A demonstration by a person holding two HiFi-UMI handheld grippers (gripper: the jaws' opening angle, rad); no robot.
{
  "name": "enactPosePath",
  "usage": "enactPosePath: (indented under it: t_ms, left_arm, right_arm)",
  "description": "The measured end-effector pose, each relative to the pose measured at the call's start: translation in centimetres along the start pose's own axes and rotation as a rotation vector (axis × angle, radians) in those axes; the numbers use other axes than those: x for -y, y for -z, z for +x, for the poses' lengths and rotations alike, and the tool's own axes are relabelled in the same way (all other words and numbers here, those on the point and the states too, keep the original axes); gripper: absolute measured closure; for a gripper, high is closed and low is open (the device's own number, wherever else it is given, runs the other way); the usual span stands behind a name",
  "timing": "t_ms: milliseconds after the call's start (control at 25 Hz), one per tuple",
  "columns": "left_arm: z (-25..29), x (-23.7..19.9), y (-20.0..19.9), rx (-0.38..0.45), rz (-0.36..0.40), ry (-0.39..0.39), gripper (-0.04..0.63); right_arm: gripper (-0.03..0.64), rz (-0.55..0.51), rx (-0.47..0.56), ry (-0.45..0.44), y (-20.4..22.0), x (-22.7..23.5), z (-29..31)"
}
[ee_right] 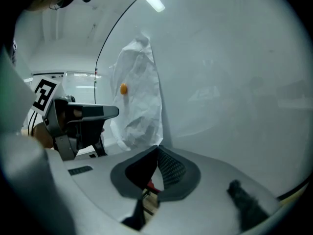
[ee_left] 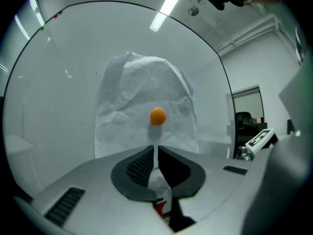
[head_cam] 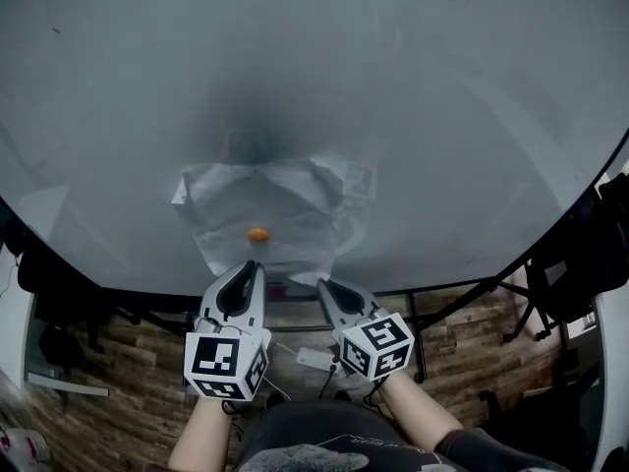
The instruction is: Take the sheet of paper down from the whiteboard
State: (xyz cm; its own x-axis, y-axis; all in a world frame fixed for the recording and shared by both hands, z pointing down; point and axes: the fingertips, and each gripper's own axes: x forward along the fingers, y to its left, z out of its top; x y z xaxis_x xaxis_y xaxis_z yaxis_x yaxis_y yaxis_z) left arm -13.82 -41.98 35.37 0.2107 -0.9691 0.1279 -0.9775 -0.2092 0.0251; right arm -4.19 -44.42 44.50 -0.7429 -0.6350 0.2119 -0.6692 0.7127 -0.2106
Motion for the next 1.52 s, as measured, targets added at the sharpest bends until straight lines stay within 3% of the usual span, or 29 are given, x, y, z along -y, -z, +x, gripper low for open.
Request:
enactPosePath:
  t_ms: [160,240,360,680,1080,1320,1520]
  left_arm:
    - [-0.2,0.1,-2.5,0.062,0.034,-0.048,0.574]
    - [-0.1,0.5,-3.5,0.084,0.037,-0.055,0.496]
    - [0.1,0.8,-4.5,0.108,0.042,-0.079,0.462]
    - [0.9,0.9,-5.8,0.133,-0.006,-0.147,0.4]
    - [1.6,0.1,-5.5,0.078,0.015,-0.306,0.414]
    - [1.4,-0.1,-5.5,0.082,0.072,-0.296,0.466]
    - [1.3,-0.2,-4.8,0.067,0.047,-0.237,0.469]
  right_arm:
    - [0.592,0.006,-0.001,-0.016,0.0,0.2,0.0]
    - [0.592,0.004,0.0,-0.02,0.0,0.3,-0.1]
    - [0.592,0.0,0.001,-0.028,-0.1,0.4,-0.2]
    - [0.592,-0.005,0.001,-0.054,0.0,0.1,-0.5]
    - [0.592,-0.008,0.0,-0.091,0.4,-0.3,-1.1]
    - [0.592,-0.043,-0.022,-0.112,0.6,-0.7,-1.1]
    - [0.592,-0.033,-0.034,-0.098,0.9,-0.8,-0.8]
